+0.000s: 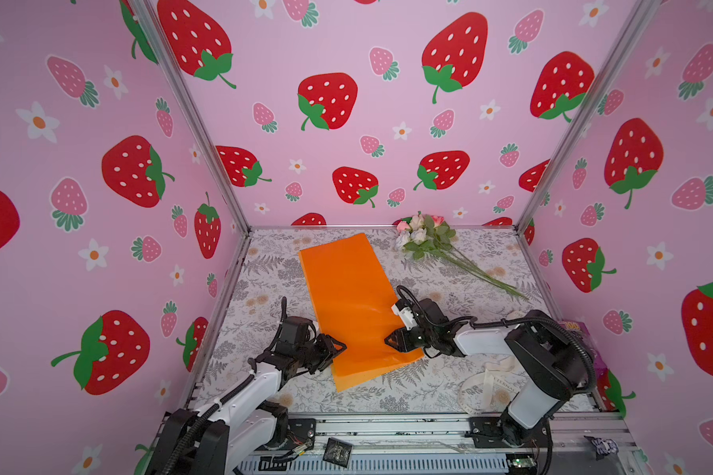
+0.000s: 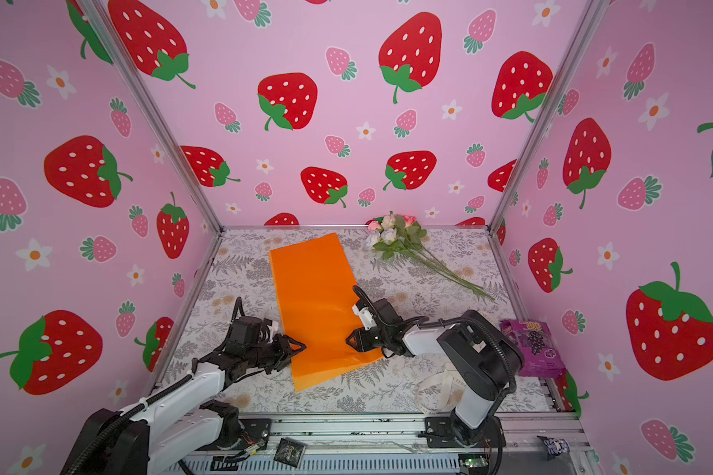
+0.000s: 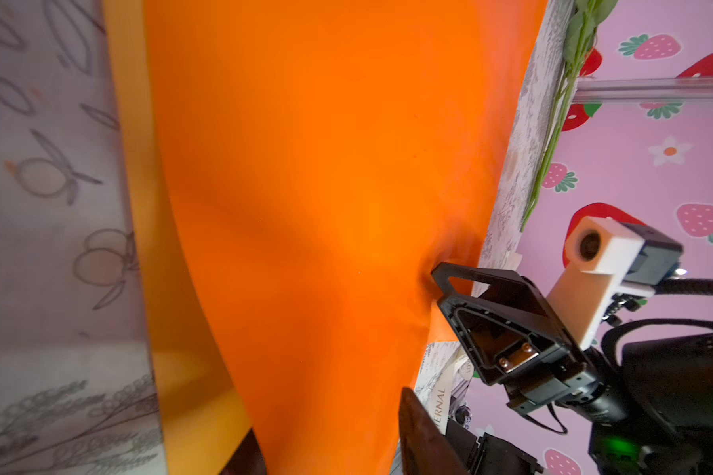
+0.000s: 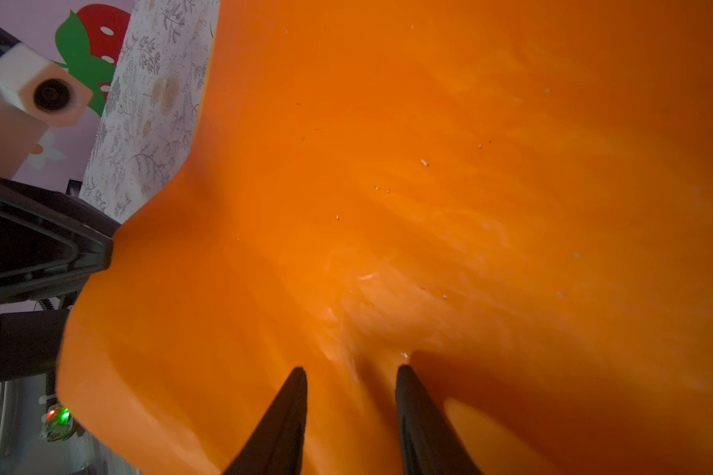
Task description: Tie the bouquet of fake flowers
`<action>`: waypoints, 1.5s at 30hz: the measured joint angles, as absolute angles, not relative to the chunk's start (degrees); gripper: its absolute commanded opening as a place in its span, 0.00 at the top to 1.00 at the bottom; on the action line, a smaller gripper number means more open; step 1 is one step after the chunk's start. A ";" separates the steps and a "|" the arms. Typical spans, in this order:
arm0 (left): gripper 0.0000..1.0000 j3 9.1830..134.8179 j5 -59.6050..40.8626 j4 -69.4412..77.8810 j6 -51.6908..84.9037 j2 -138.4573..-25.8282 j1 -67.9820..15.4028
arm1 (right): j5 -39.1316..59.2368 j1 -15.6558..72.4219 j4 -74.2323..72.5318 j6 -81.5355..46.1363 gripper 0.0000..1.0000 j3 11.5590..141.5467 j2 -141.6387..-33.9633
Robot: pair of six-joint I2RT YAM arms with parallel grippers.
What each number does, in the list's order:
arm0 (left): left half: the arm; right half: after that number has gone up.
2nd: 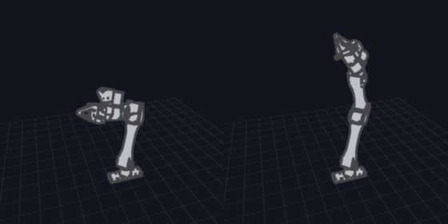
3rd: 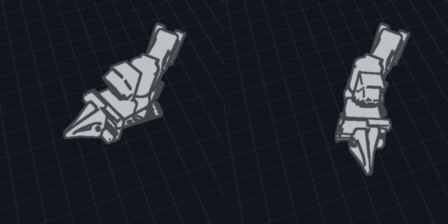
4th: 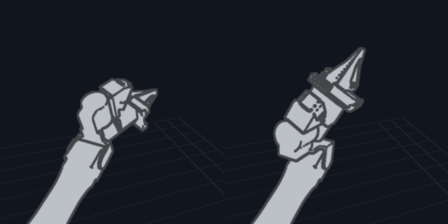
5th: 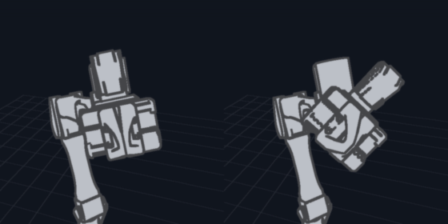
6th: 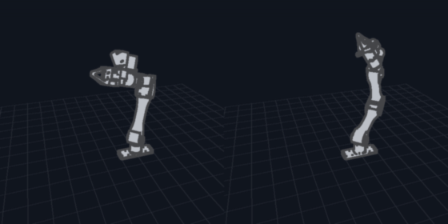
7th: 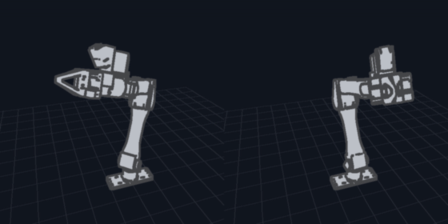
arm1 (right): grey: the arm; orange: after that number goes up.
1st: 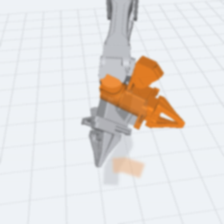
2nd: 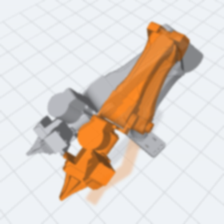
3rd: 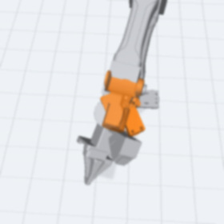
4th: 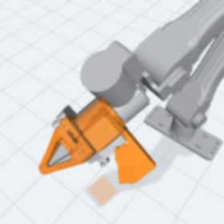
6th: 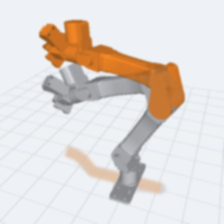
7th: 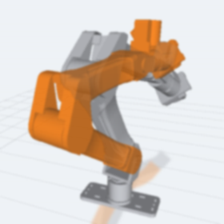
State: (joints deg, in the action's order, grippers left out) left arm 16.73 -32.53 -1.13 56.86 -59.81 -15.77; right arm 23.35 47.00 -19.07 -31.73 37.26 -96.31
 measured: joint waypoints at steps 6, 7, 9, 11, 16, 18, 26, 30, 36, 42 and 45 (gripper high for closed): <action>0.91 18.70 -32.05 -0.86 58.28 -61.08 -15.77 | 18.50 48.56 -19.22 -28.25 0.45 34.35 -87.70; 0.91 19.16 -31.77 -1.10 58.61 -60.60 -15.77 | 17.28 49.52 -20.49 -26.28 0.44 33.19 -85.19; 0.92 20.40 -31.14 -1.54 58.96 -59.22 -15.77 | 14.81 52.69 -24.25 -20.86 0.42 30.22 -79.66; 0.92 21.85 -30.87 -1.83 59.35 -58.28 -15.77 | 13.67 56.84 -27.90 -13.30 0.35 27.55 -75.55; 0.93 25.32 -30.96 -2.46 60.31 -58.30 -16.01 | 9.04 67.42 -33.80 5.61 0.31 25.47 -74.61; 0.93 26.28 -31.14 -2.59 60.51 -58.59 -16.23 | 5.23 69.30 -34.74 10.59 0.30 26.96 -78.02; 0.92 27.38 -31.57 -3.75 60.73 -58.87 -16.73 | -10.92 70.81 -38.22 18.28 0.69 32.36 -88.47; 0.80 27.92 -31.55 -5.02 60.77 -58.87 -16.80 | -14.09 70.89 -39.27 17.85 0.95 32.34 -88.23; 0.32 34.81 -30.15 -11.20 58.22 -57.30 -17.06 | -18.17 69.91 -39.29 11.46 1.00 30.85 -84.05; 0.36 42.11 -26.26 -16.91 53.32 -54.72 -17.26 | -16.38 60.05 -36.60 -5.89 1.00 30.59 -74.67; 0.43 43.29 -25.04 -17.91 50.92 -56.05 -18.20 | -14.85 53.19 -34.57 -14.17 1.00 30.52 -70.48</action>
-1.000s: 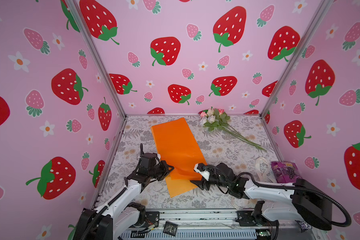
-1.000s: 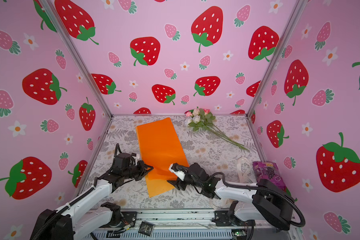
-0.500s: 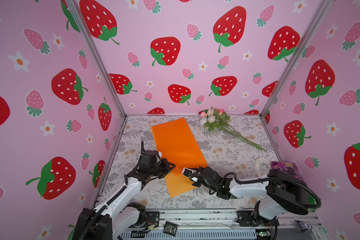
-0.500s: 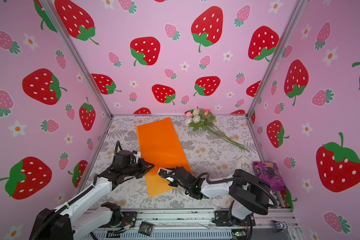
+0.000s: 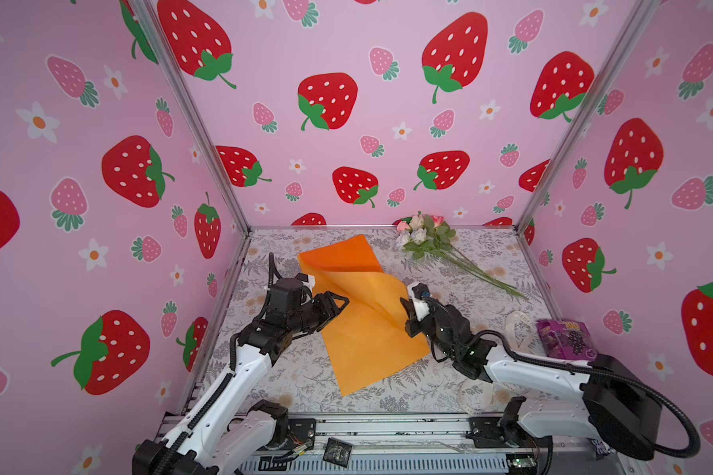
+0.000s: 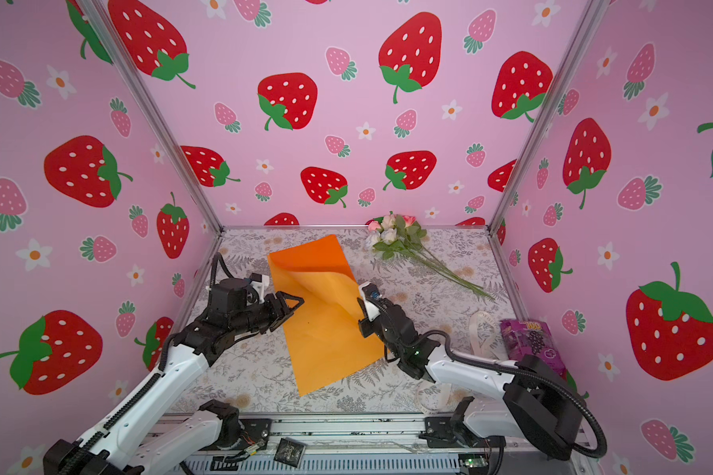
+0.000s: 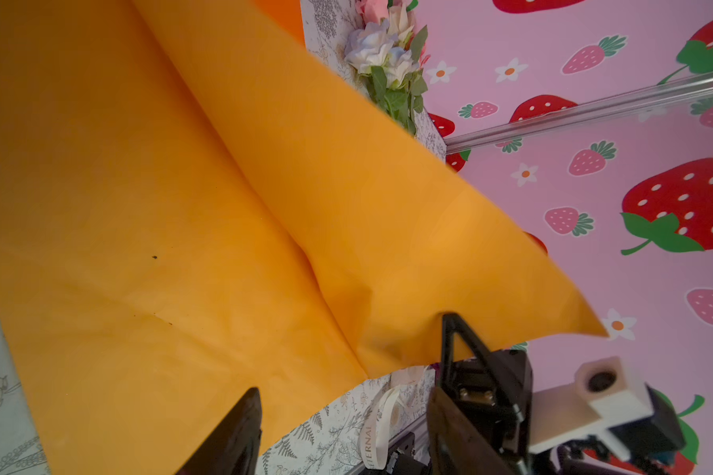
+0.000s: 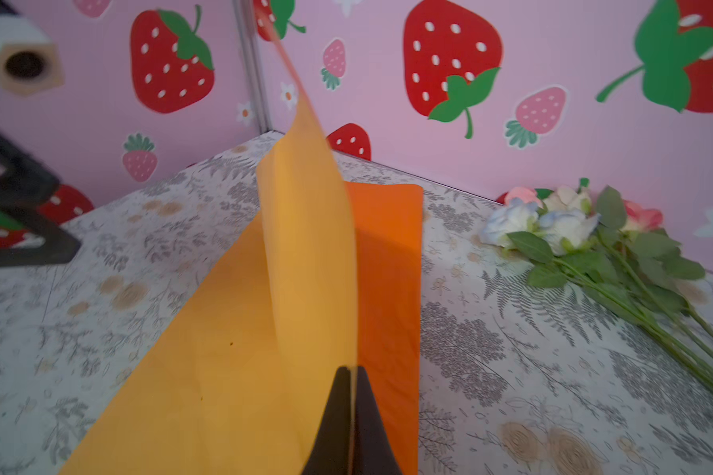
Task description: Tie the bouquet of fake flowers
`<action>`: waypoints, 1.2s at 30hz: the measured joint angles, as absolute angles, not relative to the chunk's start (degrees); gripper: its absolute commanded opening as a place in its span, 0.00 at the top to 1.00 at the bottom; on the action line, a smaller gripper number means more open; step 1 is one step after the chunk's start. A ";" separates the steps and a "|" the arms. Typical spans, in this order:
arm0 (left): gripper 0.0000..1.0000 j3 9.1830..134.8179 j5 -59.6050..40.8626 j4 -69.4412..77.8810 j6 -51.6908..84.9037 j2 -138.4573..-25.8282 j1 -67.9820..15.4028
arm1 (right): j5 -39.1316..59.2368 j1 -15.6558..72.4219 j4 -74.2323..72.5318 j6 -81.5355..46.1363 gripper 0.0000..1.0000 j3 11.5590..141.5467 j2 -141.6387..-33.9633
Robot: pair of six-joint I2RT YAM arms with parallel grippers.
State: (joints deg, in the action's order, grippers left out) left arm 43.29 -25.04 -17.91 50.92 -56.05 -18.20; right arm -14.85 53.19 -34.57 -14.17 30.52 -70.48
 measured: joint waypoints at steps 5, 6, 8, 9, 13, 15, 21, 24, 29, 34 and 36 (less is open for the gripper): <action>0.46 45.54 -24.47 -18.74 46.28 -65.76 -21.39 | -9.43 42.35 -32.88 -25.80 1.00 28.95 -65.91; 0.46 46.68 -24.49 -19.14 44.97 -68.73 -21.96 | -7.90 40.21 -32.34 -27.90 1.00 28.88 -65.93; 0.46 49.82 -24.49 -20.05 42.87 -74.98 -22.76 | -5.37 36.71 -31.55 -31.40 1.00 28.53 -65.98; 0.45 52.10 -24.43 -20.64 41.54 -78.61 -23.18 | -4.25 35.05 -31.44 -33.34 1.00 28.16 -65.95; 0.45 60.60 -22.63 -20.93 37.04 -90.59 -24.64 | -0.34 28.97 -31.55 -40.07 1.00 25.67 -65.89; 0.50 64.53 -21.63 -20.88 35.14 -95.92 -25.32 | 0.86 26.65 -31.62 -42.65 1.00 24.23 -65.78; 0.53 69.67 -19.11 -20.86 32.34 -107.13 -26.81 | 3.79 22.87 -31.70 -46.78 1.00 22.17 -64.97; 0.55 69.56 -18.31 -21.04 32.56 -109.47 -26.92 | 4.86 20.75 -31.77 -47.59 1.00 21.58 -64.27; 0.59 67.83 -17.12 -20.08 33.28 -109.16 -26.89 | 5.32 16.53 -31.73 -47.94 1.00 20.78 -64.25; 0.61 62.81 -16.49 -16.95 34.50 -106.10 -26.92 | 5.17 14.09 -31.48 -47.68 1.00 20.78 -66.28; 0.62 59.70 -16.05 -15.81 35.38 -103.88 -26.92 | 4.12 13.80 -31.07 -47.70 1.00 20.78 -66.76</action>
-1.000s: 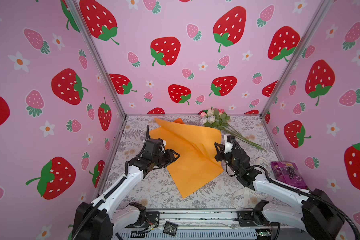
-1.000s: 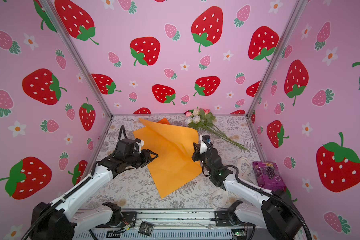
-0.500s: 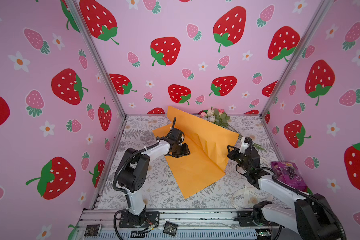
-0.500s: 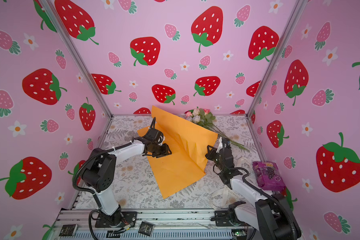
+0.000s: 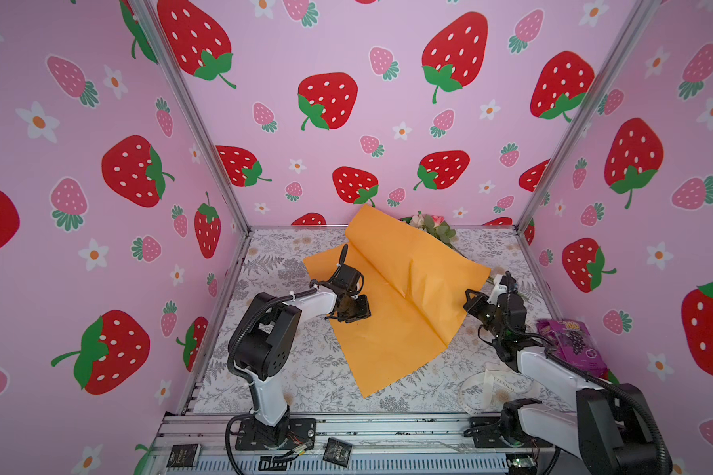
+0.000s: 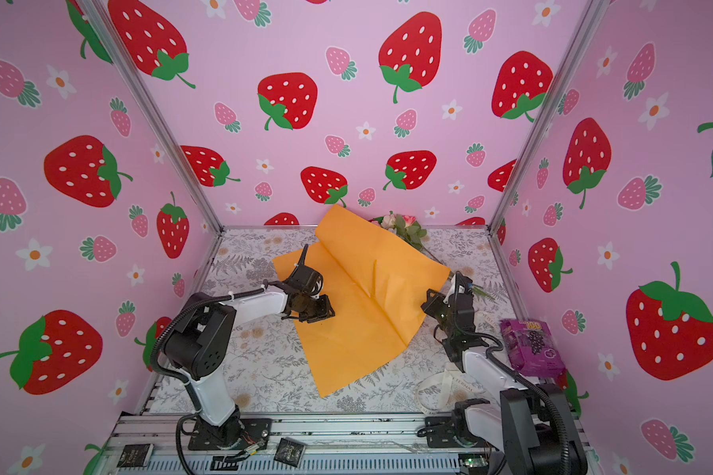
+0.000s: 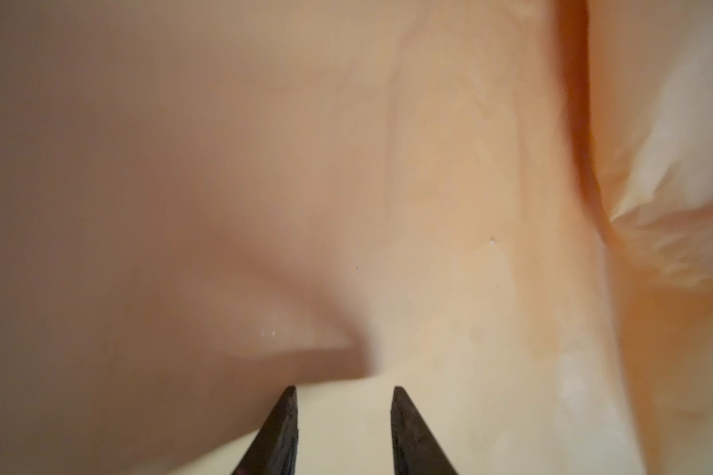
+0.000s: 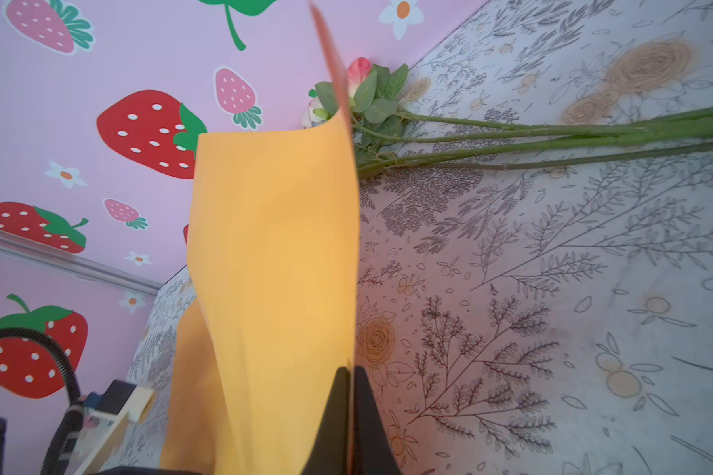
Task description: Tie the bouquet of fake flowers
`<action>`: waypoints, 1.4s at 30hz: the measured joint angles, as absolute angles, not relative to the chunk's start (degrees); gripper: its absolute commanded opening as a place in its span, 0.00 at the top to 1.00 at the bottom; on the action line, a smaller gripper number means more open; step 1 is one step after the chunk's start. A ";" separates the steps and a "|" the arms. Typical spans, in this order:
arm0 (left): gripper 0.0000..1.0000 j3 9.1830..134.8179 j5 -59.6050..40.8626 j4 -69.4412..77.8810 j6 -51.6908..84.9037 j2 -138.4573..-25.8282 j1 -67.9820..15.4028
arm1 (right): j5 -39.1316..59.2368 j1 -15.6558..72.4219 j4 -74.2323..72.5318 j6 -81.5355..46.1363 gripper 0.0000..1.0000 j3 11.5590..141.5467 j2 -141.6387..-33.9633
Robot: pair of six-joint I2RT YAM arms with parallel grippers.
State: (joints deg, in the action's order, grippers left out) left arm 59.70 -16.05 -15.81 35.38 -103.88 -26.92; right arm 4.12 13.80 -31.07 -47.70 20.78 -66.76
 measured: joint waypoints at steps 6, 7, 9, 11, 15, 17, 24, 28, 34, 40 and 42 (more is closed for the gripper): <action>0.66 51.18 -14.59 -12.73 39.46 -97.69 -26.89 | -0.49 13.34 -30.44 -47.99 1.00 20.58 -67.77; 0.66 49.93 -14.33 -12.25 40.29 -96.68 -26.89 | -1.02 13.23 -30.41 -47.97 1.00 20.60 -68.38; 0.66 47.59 -13.69 -11.46 41.82 -94.74 -26.89 | -1.54 13.04 -29.74 -47.44 1.00 20.99 -70.19; 0.67 45.04 -12.51 -11.14 43.20 -92.36 -26.70 | -1.41 12.95 -27.86 -46.06 1.00 23.29 -73.52; 0.68 40.27 -11.97 -10.26 45.69 -88.01 -25.45 | 2.31 12.95 -26.06 -43.24 1.00 30.46 -82.74; 0.69 38.30 -11.97 -9.63 46.81 -86.21 -24.64 | 5.74 12.97 -25.43 -42.15 1.00 34.46 -88.62; 0.75 29.32 -12.23 -7.16 49.63 -76.99 -22.22 | 14.37 13.41 -20.34 -37.52 1.00 42.39 -101.71; 0.76 26.85 -11.07 -11.25 50.30 -71.70 -21.98 | 17.52 14.74 -16.19 -33.04 1.00 47.90 -103.90; 0.80 25.30 -8.08 -19.92 51.62 -63.99 -21.63 | 19.66 18.44 -11.51 -28.34 1.00 55.57 -109.21; 0.72 25.15 -6.17 -24.56 51.96 -57.43 -21.17 | 18.24 20.95 -10.44 -27.35 1.00 56.23 -109.69; 0.61 25.76 -5.89 -25.47 51.62 -52.18 -21.04 | 16.62 21.63 -10.44 -28.05 1.00 56.21 -109.47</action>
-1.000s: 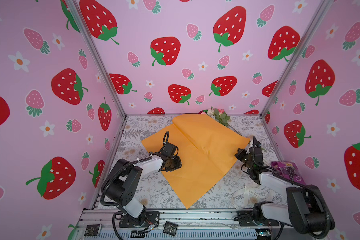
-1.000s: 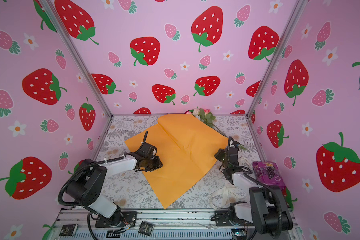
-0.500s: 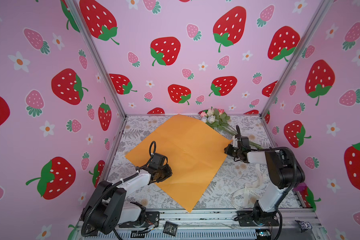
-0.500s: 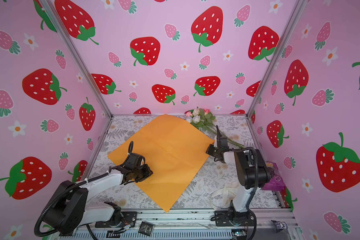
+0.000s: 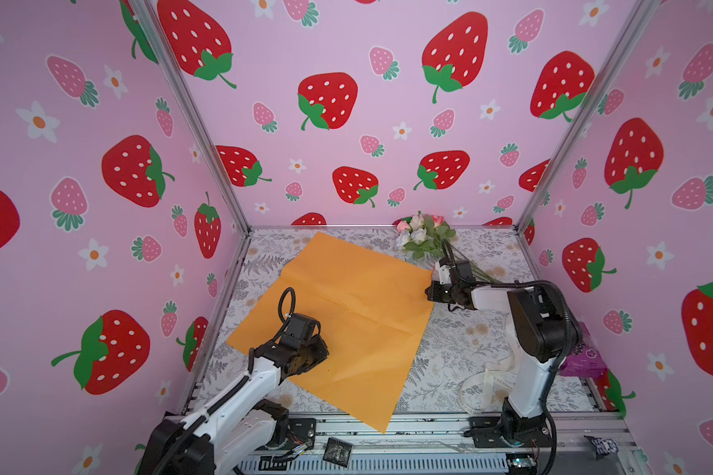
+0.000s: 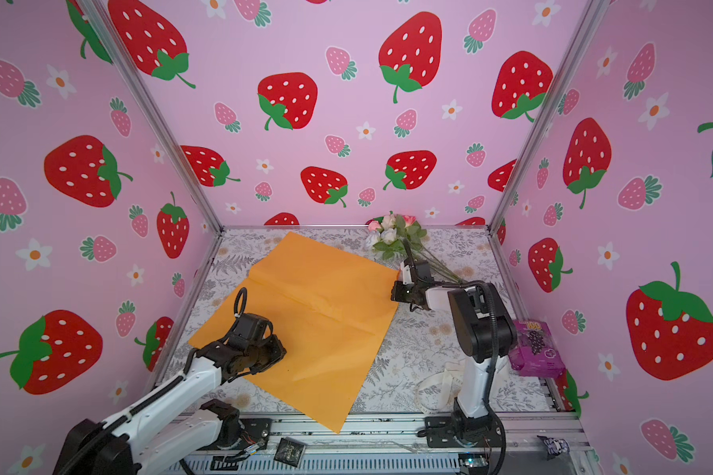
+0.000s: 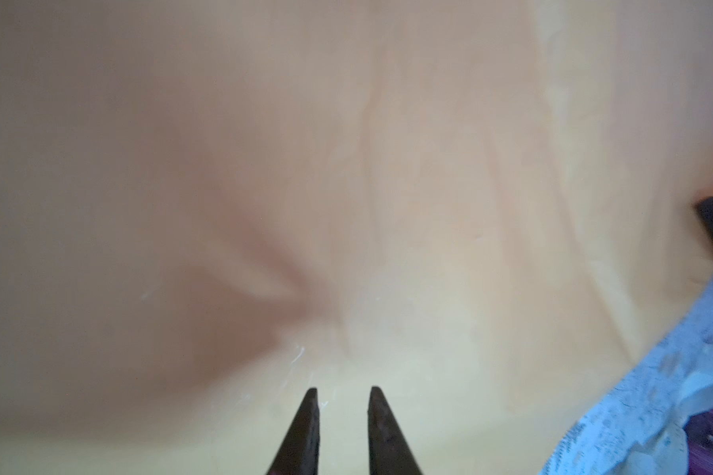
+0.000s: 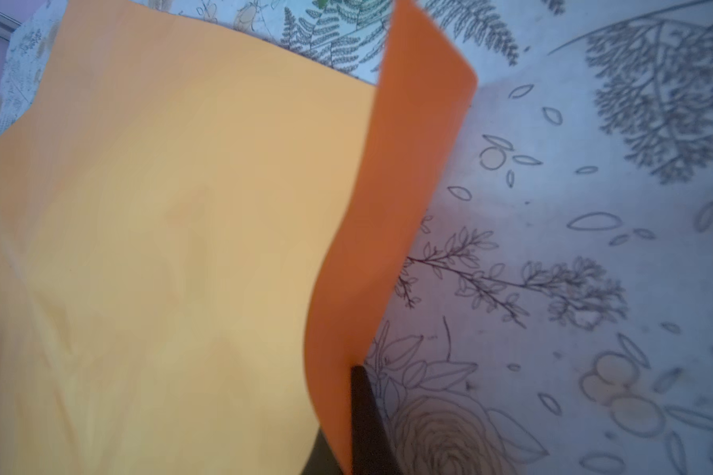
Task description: Tie the bouquet of fake flowers
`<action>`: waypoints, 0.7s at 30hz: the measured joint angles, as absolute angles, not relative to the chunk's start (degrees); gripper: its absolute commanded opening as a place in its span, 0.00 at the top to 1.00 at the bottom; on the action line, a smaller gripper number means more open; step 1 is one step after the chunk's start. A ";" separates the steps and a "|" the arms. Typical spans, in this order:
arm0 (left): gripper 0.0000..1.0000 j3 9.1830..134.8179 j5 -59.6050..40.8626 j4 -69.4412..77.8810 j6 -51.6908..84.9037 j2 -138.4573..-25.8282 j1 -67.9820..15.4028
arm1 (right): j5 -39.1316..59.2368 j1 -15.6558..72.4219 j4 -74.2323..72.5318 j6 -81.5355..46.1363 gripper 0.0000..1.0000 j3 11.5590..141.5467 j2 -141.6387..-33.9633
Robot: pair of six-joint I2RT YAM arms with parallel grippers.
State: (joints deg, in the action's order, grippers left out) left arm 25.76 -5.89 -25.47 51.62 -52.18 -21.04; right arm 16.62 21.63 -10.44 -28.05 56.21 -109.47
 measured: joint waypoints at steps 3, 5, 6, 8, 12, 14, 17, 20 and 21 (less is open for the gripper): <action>0.55 27.94 -6.50 -24.82 50.09 -51.70 -20.84 | 14.09 21.76 -10.79 -30.15 1.00 55.53 -108.92; 0.53 29.50 -7.86 -23.66 48.90 -55.46 -20.67 | 12.64 21.32 -11.86 -32.53 1.00 53.28 -107.44; 0.53 30.26 -8.73 -23.18 48.14 -57.84 -20.62 | 11.92 20.84 -12.43 -33.67 1.00 51.92 -106.48; 0.53 32.42 -10.55 -22.46 46.68 -63.94 -20.62 | 10.26 19.27 -13.39 -36.34 1.00 48.60 -103.98; 0.49 37.50 -13.56 -20.23 44.27 -73.97 -20.62 | 7.38 16.34 -14.81 -39.99 1.00 43.81 -100.33; 0.47 39.90 -14.59 -19.20 43.24 -77.06 -20.62 | 6.70 15.35 -15.40 -41.06 1.00 43.20 -100.01; 0.46 44.05 -15.77 -18.04 41.85 -81.03 -20.62 | 5.85 14.52 -16.78 -43.00 1.00 42.46 -99.98; 0.46 47.90 -16.45 -16.95 40.71 -85.32 -20.62 | 4.93 14.48 -20.25 -45.91 1.00 39.97 -99.26; 0.46 49.28 -16.53 -16.71 40.36 -86.98 -20.60 | 4.99 14.46 -21.17 -46.63 1.00 39.20 -99.02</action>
State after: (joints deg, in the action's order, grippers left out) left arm 49.28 -16.53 -16.71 40.36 -86.98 -20.60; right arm 4.99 14.46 -21.17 -46.63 39.20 -99.02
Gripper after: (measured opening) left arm 0.537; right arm 0.046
